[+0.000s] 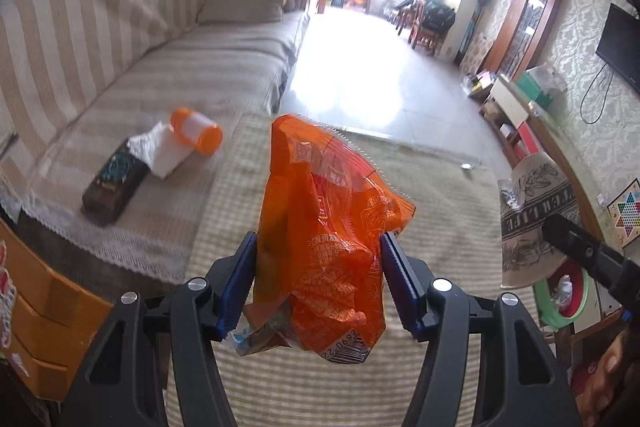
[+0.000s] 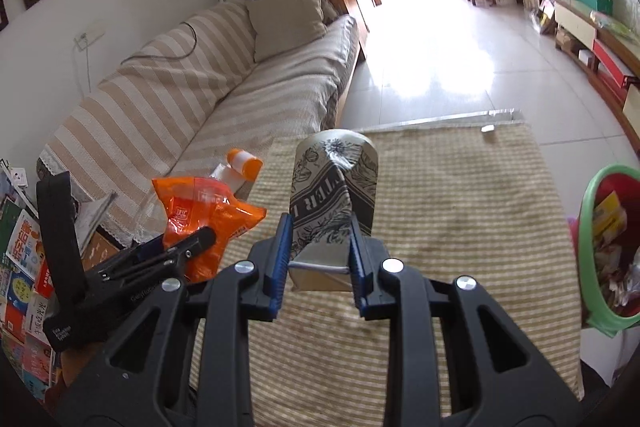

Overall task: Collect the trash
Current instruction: 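Carry the orange bag and paper cup over the red bin with both tools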

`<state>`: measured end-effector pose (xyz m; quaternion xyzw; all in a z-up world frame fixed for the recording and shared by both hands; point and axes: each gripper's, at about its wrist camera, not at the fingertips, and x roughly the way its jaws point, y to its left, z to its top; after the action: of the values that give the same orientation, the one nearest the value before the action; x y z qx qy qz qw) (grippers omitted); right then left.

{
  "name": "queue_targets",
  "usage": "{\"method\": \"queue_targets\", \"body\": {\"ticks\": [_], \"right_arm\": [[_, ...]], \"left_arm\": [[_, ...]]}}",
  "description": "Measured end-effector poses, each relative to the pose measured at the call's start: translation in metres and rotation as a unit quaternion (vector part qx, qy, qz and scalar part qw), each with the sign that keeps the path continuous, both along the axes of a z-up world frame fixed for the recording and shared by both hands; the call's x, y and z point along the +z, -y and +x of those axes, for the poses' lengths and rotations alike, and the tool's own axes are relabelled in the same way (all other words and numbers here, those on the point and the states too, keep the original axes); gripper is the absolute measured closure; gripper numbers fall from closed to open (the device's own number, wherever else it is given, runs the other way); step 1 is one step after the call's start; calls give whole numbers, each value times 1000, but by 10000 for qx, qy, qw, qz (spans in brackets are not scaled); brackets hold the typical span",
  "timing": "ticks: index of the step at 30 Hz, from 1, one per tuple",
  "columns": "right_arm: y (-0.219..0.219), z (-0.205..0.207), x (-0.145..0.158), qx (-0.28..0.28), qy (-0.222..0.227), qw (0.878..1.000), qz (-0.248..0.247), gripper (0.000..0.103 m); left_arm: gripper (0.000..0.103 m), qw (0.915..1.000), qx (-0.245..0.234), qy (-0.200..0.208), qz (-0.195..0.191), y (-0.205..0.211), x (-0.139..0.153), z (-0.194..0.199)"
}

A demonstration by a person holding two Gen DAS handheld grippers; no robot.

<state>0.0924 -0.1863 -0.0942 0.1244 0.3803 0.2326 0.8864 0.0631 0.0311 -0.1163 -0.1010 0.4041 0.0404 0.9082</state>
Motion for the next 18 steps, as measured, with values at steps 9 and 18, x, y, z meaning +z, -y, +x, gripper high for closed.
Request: {"method": "queue_targets", "body": {"ticks": [9,18], "right_arm": [[23,-13,32,-189,543,9983,130,77],[36,-4,9,-253,225,9994,-116,77]], "left_arm": [[44,9983,-254,485,184,26,42,6],[44,9967,-511,570,286,46,48,11]]}}
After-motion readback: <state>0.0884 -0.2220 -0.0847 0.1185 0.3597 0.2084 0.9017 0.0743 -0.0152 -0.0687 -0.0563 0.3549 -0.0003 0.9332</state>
